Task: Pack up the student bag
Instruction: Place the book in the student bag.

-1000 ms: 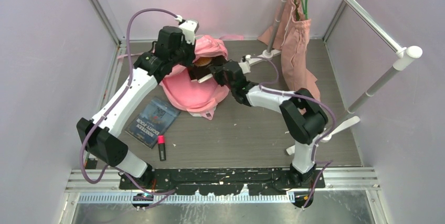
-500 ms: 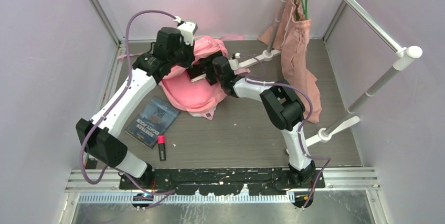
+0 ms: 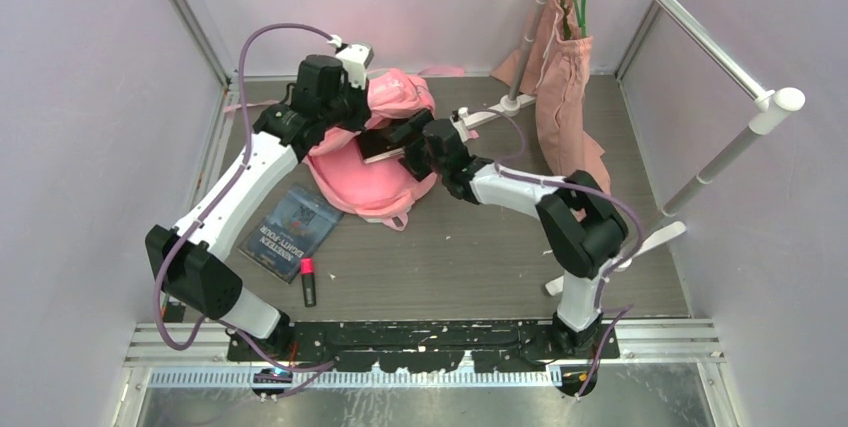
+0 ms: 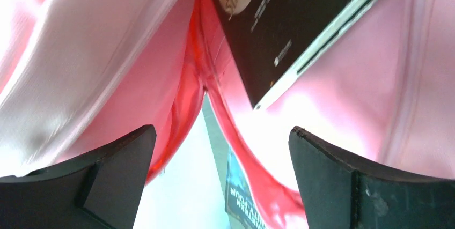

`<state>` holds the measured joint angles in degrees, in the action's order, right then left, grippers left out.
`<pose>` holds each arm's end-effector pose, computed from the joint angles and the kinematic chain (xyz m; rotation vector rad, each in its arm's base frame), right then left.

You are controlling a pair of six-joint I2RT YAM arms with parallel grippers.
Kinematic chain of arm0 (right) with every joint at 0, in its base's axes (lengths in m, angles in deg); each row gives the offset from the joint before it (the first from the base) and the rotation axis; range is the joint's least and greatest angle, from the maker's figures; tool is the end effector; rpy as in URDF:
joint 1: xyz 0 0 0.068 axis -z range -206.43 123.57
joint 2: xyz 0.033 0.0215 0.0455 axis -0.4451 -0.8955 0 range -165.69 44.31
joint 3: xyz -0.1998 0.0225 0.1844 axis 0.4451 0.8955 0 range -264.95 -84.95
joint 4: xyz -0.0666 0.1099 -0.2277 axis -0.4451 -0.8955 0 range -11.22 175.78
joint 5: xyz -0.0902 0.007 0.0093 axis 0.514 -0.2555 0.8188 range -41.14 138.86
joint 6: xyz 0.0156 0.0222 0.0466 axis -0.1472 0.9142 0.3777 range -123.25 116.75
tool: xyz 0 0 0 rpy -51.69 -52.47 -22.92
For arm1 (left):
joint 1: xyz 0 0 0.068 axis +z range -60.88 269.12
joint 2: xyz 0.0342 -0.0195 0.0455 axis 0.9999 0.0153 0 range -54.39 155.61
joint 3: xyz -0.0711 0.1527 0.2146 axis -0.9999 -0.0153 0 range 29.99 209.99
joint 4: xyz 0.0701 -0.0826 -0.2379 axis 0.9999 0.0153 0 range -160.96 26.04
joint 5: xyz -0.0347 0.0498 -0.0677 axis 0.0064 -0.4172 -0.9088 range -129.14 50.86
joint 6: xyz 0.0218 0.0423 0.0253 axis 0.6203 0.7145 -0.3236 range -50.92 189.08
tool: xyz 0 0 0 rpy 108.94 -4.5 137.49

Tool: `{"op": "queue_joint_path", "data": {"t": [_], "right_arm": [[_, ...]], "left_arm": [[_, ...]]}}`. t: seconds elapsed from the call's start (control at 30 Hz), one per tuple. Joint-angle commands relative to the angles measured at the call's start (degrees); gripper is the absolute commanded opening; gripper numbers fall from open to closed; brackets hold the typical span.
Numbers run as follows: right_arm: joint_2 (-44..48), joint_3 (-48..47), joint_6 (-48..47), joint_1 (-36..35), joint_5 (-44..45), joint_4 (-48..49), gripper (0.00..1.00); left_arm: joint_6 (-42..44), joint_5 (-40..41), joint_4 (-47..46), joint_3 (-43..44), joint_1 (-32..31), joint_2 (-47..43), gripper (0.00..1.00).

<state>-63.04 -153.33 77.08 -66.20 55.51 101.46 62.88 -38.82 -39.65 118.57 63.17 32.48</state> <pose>0.3311 0.2703 0.2149 0.8399 2.0306 1.1889 0.3093 -0.1503 0.3903 0.3576 2.0742 -0.3337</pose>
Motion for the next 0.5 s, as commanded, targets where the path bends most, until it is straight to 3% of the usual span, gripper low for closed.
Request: {"op": "queue_joint_path", "data": {"t": [0.0, 0.2, 0.27, 0.3, 0.33, 0.47], "right_arm": [[9.07, 5.9, -8.52, -0.96, -2.81, -0.71, 1.0], [22.91, 16.1, -21.1, -1.07, 0.0, -9.84, 1.0], [28.76, 20.59, -23.2, -1.09, 3.13, -13.1, 1.0], [31.47, 22.57, -24.01, -1.03, 5.04, -14.91, 1.0], [34.52, 24.51, -24.79, -1.09, 6.83, -17.93, 1.0], [45.12, 30.09, -27.42, -0.94, 13.71, -26.49, 1.0]], "left_arm": [[-1.19, -0.05, -7.0, 0.73, 0.73, -1.67, 0.0], [-1.5, -4.23, -4.53, -0.86, 0.73, -2.03, 0.04], [-1.45, -5.63, -0.43, -1.17, 0.73, -1.36, 0.46], [-1.43, -5.99, 1.84, -1.58, 0.73, -1.0, 0.62], [-1.67, -5.94, 4.02, -2.16, 0.73, -0.8, 0.73], [-3.86, -2.48, 9.39, -8.51, 0.73, -3.0, 0.84]]}}
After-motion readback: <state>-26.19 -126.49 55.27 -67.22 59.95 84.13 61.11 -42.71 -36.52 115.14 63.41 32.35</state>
